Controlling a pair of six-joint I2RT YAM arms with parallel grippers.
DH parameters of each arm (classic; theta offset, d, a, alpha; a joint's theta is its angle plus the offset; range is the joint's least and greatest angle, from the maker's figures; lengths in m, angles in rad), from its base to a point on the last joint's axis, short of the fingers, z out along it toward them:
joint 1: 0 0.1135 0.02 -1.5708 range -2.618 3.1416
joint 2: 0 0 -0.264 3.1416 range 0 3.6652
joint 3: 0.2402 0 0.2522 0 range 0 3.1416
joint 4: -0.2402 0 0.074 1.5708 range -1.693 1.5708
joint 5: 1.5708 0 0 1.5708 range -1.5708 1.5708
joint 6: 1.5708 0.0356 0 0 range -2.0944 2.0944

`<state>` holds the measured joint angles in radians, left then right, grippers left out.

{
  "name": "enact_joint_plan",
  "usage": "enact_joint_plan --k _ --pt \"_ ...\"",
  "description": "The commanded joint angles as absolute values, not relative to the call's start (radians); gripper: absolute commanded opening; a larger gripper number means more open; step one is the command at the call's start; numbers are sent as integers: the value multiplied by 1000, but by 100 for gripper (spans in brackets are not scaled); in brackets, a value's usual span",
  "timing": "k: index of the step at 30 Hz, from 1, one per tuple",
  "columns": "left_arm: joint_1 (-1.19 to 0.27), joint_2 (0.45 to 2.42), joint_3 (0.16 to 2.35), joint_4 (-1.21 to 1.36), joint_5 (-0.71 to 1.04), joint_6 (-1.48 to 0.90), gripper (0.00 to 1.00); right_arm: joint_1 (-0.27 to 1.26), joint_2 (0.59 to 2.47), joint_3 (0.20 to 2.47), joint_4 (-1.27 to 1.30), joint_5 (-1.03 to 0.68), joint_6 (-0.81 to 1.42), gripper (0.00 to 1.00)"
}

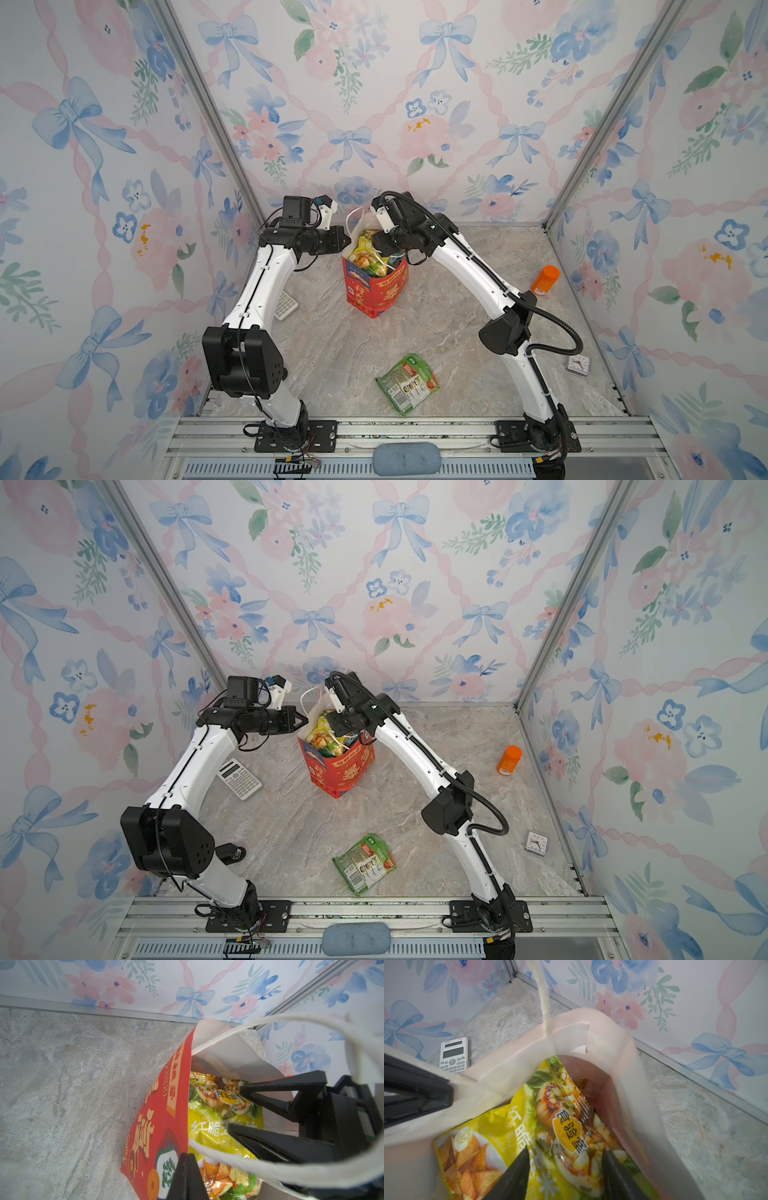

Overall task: Place the snacks into the paper bag
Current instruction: 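Push the yellow packet deeper into the bag and open the right gripper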

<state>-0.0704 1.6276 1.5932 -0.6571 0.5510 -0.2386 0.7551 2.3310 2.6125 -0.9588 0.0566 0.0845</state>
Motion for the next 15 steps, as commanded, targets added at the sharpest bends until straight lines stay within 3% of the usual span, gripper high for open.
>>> enact_joint_plan --k 1,9,15 --pt "-63 1603 1579 -688 566 -216 0 762 2379 2630 -1012 41 101 58" --pt "-63 1601 1578 -688 566 -216 0 752 2414 2689 -1029 0 126 58" --pt "-62 1604 1578 -689 568 -216 0 744 2293 2755 -957 -13 123 70"
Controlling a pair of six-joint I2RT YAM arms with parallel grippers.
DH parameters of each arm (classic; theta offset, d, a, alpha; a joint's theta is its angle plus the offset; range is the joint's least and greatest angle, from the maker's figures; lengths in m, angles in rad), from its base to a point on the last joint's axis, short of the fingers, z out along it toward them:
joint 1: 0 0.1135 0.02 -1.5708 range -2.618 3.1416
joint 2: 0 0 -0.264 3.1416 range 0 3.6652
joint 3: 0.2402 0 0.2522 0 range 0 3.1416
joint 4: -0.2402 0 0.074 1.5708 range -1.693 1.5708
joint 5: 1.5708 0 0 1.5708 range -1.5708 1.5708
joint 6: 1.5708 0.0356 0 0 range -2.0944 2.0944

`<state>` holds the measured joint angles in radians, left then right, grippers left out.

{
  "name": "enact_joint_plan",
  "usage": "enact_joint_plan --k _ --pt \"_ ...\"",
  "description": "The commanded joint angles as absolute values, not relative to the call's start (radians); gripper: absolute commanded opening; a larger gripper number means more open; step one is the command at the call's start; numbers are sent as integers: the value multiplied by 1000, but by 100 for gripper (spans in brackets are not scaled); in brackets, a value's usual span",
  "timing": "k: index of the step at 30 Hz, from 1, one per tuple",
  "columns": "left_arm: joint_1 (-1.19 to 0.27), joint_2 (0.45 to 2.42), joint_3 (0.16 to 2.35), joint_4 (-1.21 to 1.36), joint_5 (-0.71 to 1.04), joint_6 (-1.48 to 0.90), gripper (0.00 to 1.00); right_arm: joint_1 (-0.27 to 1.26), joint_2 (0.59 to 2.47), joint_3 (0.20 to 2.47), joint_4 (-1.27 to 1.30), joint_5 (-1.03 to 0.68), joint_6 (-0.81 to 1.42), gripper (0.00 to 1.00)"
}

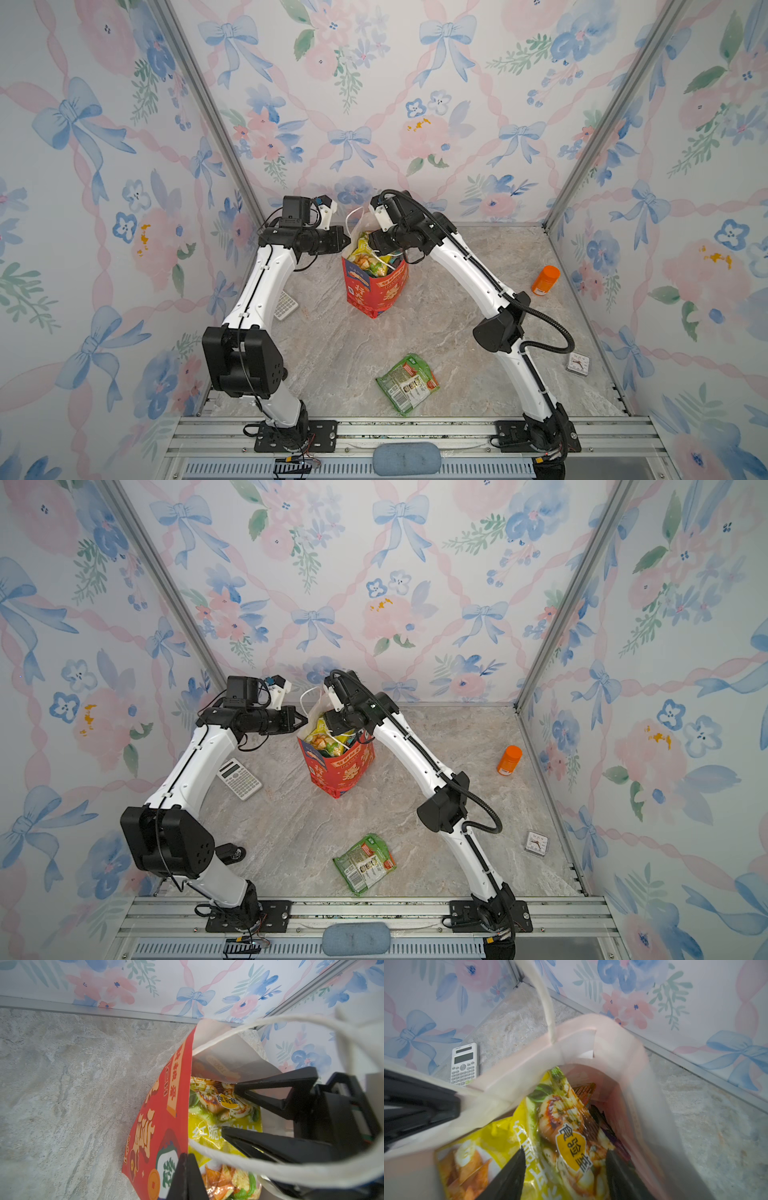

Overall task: Place the snacks into the paper bag
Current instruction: 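Push the yellow packet deeper into the bag and open the right gripper, then move the right gripper out of the bag down to the green packet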

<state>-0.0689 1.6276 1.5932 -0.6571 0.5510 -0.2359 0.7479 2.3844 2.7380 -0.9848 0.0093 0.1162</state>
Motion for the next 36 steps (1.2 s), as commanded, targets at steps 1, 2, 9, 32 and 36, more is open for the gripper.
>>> enact_joint_plan --k 1,2,9,32,36 --pt "-61 1603 1578 -688 566 -216 0 745 2250 2725 -924 -9 121 73" --pt "-61 1603 1577 -688 566 -216 0 744 2213 2690 -894 -5 120 77" --pt "-60 1603 1579 -687 569 -216 0 729 1950 2397 -745 47 123 95" --pt "-52 1599 1581 -687 563 -218 0 946 1349 1040 -633 123 580 99" --pt "-52 1603 1580 -687 564 -219 0 1022 1419 1003 -621 76 618 96"
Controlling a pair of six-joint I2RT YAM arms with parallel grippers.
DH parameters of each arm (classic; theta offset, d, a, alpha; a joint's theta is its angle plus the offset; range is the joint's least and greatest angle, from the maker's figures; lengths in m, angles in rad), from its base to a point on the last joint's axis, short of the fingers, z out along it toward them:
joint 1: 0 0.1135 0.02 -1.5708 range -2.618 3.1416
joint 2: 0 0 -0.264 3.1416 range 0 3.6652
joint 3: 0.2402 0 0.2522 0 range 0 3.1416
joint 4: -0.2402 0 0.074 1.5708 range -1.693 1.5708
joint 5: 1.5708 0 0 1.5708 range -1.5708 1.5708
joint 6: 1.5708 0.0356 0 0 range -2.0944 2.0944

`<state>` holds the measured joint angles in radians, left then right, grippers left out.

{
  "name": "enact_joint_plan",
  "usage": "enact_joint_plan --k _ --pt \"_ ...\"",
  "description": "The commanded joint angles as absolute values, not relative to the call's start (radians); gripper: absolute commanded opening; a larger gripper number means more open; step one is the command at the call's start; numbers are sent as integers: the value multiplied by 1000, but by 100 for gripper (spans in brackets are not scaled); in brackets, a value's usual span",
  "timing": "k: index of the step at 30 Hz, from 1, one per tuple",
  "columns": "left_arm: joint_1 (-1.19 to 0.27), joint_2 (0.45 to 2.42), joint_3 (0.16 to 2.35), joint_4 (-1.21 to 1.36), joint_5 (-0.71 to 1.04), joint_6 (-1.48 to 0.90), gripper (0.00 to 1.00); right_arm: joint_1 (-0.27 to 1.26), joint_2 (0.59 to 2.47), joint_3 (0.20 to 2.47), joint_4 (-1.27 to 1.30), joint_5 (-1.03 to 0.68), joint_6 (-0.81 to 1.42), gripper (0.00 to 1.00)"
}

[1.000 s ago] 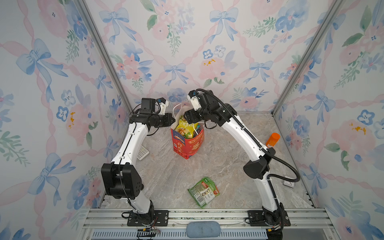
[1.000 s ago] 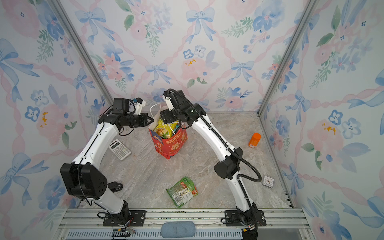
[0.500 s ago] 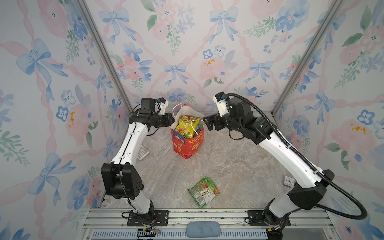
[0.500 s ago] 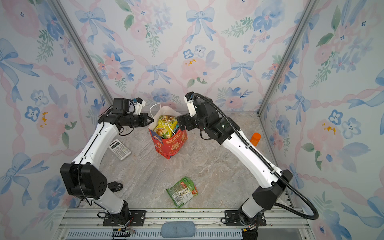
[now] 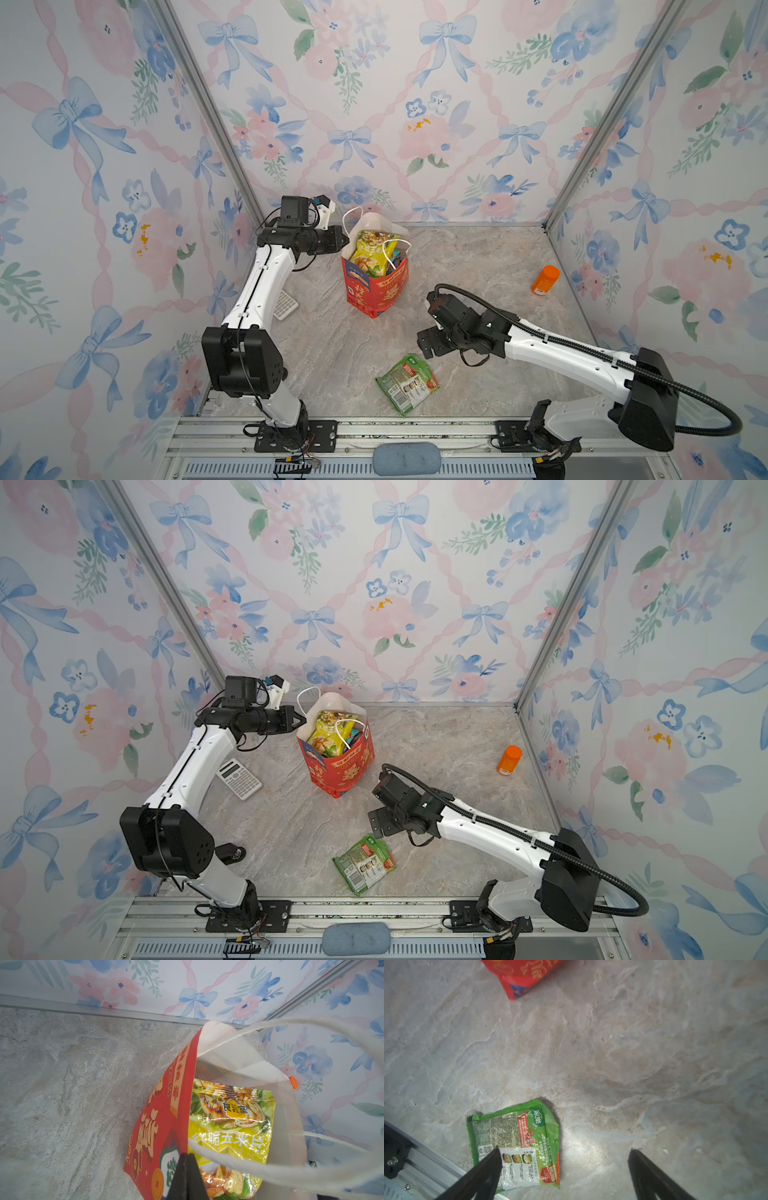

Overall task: Place the snacks into the paper bag
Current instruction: 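Move the right gripper out of the bag down to the green packet, then close the right gripper on the green packet's edge and lift it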

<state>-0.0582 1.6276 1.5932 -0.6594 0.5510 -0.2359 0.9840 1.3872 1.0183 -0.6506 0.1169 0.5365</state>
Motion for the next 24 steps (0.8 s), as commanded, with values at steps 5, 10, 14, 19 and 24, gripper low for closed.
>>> enact_joint_plan --k 5,10,14,19,24 --pt "-51 1602 1581 -687 567 -220 0 1047 1458 943 -570 4 667 91" --pt "-53 1599 1581 -687 569 -221 0 1048 1480 879 -524 -38 682 89" --pt "-54 1601 1583 -687 569 -221 0 1047 1510 863 -491 -62 680 85" --pt "-54 1600 1582 -687 570 -221 0 1048 1548 856 -474 -78 684 79" --pt "-54 1598 1583 -687 569 -221 0 1047 1585 846 -462 -89 683 73"
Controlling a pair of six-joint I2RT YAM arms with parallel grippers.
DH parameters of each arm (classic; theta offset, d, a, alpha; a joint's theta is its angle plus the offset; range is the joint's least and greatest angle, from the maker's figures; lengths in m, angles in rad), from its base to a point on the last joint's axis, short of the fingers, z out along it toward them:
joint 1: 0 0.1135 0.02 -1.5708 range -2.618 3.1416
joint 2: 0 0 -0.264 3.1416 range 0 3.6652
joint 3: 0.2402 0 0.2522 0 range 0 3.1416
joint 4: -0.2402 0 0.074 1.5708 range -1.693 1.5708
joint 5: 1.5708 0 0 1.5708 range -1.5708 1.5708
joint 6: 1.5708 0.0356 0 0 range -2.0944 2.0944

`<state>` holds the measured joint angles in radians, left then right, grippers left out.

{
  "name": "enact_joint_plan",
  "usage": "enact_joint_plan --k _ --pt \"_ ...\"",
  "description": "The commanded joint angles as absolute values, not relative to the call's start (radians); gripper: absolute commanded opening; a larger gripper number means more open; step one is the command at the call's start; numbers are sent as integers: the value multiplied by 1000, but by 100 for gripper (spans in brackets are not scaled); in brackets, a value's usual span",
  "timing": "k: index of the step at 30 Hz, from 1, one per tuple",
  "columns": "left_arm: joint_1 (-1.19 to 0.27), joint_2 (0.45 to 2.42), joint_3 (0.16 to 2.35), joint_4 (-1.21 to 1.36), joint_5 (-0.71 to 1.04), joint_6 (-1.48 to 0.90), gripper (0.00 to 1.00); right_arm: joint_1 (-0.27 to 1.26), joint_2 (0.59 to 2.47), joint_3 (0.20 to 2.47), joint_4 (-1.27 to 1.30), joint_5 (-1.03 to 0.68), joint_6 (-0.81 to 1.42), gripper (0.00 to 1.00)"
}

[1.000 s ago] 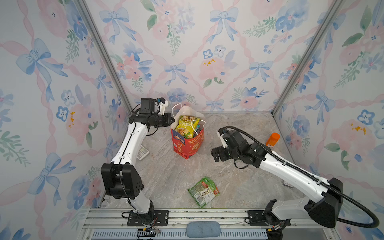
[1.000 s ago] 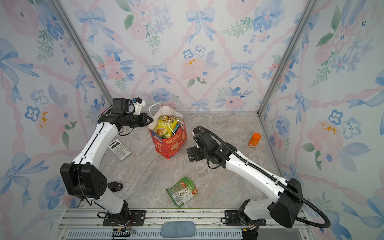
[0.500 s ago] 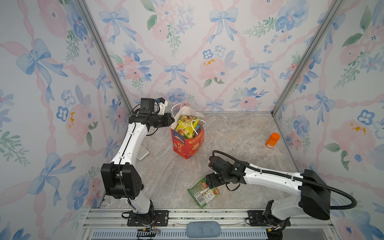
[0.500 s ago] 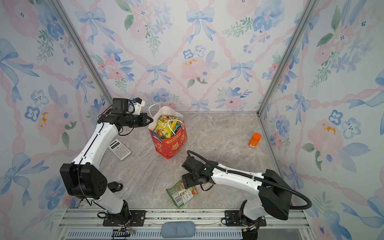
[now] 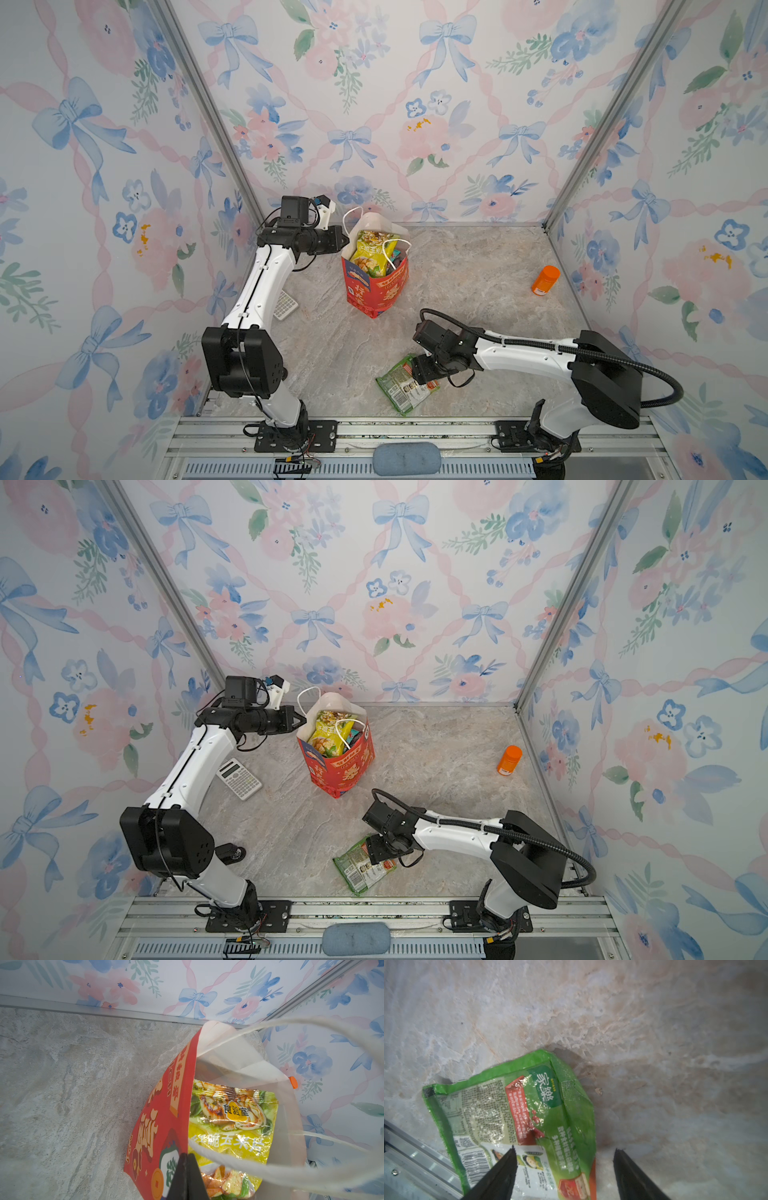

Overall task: Place the snacks into the paper bag
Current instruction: 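Close the right gripper on the green packet's edge and lift it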

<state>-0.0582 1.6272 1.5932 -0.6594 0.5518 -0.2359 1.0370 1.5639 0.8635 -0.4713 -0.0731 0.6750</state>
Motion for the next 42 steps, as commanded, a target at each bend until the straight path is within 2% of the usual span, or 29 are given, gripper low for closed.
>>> enact_joint_plan --k 1,11,24,42 --pt "-54 1598 1582 -687 569 -221 0 1048 1593 847 -456 -94 683 70" --pt "-55 1598 1585 -687 568 -221 0 1047 1638 840 -418 -114 685 45" --pt "-54 1596 1582 -687 563 -219 0 1045 1624 921 -482 -73 637 1" --pt "-55 1598 1583 -687 564 -219 0 1038 1468 1357 -834 37 433 0"
